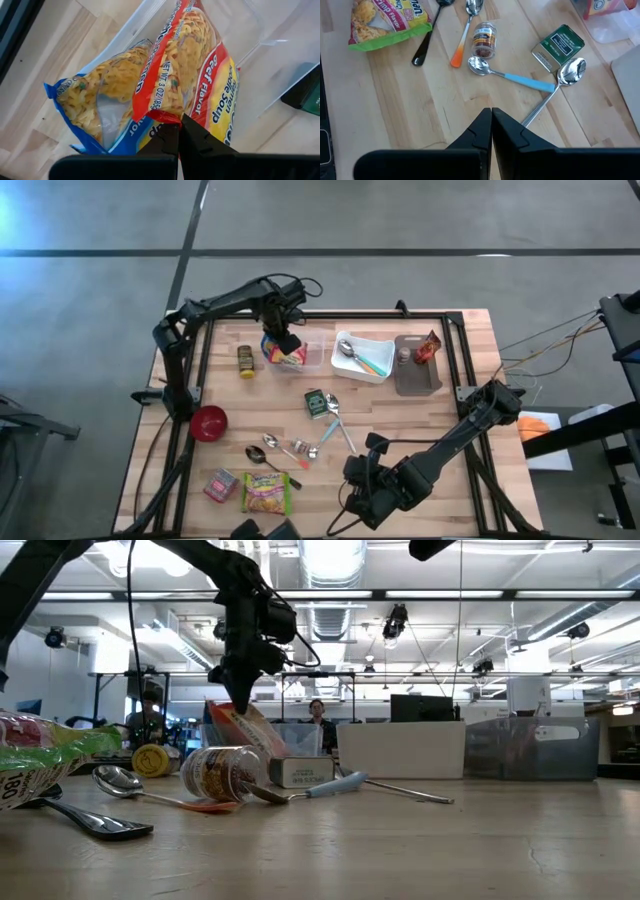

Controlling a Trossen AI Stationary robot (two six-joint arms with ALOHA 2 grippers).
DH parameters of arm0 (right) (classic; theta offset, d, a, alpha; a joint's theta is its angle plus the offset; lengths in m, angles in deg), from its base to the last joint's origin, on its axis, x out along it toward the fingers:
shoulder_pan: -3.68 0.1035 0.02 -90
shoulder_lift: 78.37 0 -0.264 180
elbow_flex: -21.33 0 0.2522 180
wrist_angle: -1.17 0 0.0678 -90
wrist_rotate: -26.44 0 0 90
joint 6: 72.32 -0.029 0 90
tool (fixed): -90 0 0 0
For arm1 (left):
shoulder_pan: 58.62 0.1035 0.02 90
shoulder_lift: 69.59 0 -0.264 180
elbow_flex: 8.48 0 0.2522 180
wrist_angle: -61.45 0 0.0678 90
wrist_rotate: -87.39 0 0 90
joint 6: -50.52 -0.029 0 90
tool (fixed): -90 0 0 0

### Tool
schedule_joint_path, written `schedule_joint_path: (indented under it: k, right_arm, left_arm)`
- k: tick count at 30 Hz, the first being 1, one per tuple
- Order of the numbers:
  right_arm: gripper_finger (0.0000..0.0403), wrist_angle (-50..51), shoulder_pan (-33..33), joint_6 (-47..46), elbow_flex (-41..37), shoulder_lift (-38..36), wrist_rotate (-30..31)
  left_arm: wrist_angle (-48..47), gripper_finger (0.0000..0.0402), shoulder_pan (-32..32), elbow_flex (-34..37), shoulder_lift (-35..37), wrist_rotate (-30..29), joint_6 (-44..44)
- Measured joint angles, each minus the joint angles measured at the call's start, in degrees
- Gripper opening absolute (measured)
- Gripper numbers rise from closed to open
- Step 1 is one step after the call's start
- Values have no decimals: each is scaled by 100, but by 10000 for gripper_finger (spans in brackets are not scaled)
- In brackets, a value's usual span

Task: Pick & Place Food Item
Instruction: Put the red noodle pack into the transparent bin

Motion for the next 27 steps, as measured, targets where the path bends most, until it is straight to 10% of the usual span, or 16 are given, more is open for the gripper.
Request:
schedule_joint_path:
  k: [27]
  right_arm:
    - [8, -30, 0, -90, -13, 0, -6]
  left_arm:
    - [-278, 0, 15, -256, 28, -342, 144]
